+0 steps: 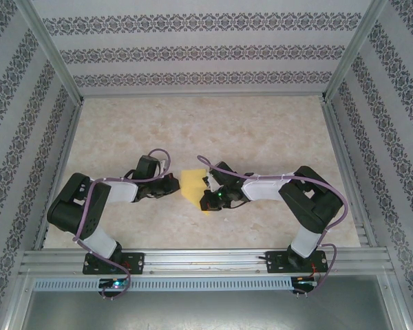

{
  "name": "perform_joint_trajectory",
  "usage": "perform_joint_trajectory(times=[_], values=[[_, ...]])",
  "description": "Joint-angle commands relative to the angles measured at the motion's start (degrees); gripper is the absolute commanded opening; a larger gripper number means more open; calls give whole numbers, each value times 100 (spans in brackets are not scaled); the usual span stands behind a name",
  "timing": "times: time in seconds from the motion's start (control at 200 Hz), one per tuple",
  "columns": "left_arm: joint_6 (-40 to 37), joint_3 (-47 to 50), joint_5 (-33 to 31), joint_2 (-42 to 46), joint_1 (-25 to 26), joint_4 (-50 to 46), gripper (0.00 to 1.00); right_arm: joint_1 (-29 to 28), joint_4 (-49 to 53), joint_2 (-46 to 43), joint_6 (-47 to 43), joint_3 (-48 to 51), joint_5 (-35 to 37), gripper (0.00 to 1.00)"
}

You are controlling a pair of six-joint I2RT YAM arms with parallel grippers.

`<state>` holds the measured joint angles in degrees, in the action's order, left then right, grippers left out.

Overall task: Fold a paper plane with a square sheet of paper (fold left side to right side)
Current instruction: Third fold the triangle at the center of the table.

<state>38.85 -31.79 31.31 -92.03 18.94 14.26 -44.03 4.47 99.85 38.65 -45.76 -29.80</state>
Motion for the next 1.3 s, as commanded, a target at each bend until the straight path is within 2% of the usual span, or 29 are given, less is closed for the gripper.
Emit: perform_joint_trajectory(times=[0.0,0.15,0.265,0.385,0.55,0.824,1.094,1.294], values=[[-366,-97,-368,322,-194,-666,2,-48,1000,388,-43,313,768,0],[-342,27,-82,1048,-114,-838,2,-47,909,368,15,313,757,0],[-173,120,203,1316,252,-645,2,-50,885,362,41,322,774,0],[125,148,349,1167,749,-189,2,-44,874,363,55,331,783,0],[123,-187,246,517,1254,-97,2,-51,858,376,63,339,774,0],[135,-208,149,-156,1342,40,2,-49,841,307,72,348,718,0],[131,-73,-544,-193,1343,-502,0,-61,867,137,63,344,470,0],[198,-86,-799,-192,1341,-734,0,-53,966,-120,55,439,415,0]])
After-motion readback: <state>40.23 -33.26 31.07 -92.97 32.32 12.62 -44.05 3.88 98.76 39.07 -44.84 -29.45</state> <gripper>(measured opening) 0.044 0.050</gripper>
